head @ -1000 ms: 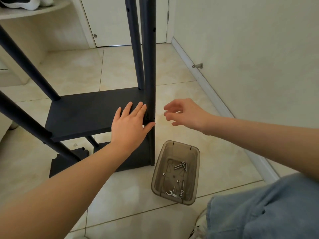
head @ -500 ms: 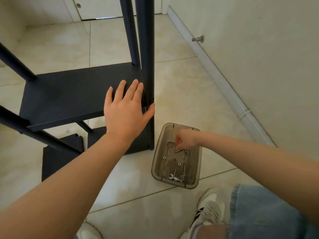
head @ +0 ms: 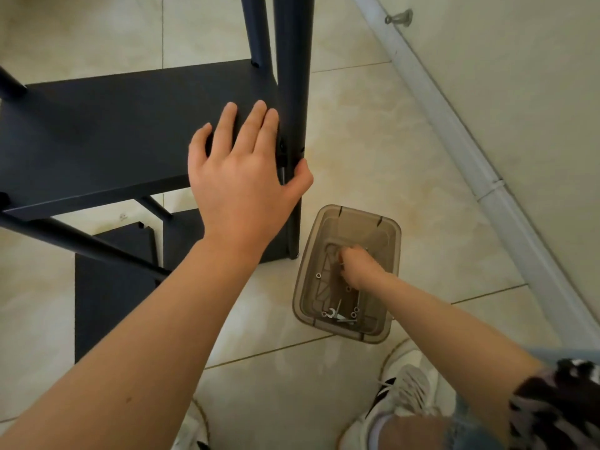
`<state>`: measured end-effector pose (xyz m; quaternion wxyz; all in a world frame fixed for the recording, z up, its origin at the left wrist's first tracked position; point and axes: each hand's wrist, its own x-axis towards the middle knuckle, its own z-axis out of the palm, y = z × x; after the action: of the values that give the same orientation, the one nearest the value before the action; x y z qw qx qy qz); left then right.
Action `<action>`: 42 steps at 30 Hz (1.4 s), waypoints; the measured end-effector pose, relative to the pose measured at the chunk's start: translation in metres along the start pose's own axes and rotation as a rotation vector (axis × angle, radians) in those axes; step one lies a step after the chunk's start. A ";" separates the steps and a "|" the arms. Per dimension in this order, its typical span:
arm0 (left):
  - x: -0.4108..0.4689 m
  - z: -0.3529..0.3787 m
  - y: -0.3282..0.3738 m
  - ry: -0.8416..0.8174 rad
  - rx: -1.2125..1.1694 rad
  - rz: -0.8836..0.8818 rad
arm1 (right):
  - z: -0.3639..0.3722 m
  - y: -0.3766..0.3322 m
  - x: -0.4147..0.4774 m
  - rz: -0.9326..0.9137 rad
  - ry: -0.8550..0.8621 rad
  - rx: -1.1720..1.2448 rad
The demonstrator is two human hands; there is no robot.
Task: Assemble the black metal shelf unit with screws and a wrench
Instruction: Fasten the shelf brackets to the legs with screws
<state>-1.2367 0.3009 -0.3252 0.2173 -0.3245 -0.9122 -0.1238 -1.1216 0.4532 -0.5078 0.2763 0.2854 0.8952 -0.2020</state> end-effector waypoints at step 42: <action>-0.007 0.015 0.005 0.178 0.038 0.001 | 0.014 -0.007 0.006 0.065 0.147 0.166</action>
<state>-1.2336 0.3062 -0.3413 0.3038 -0.3085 -0.8912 -0.1350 -1.1245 0.4433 -0.5209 0.1918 0.3502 0.8835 -0.2452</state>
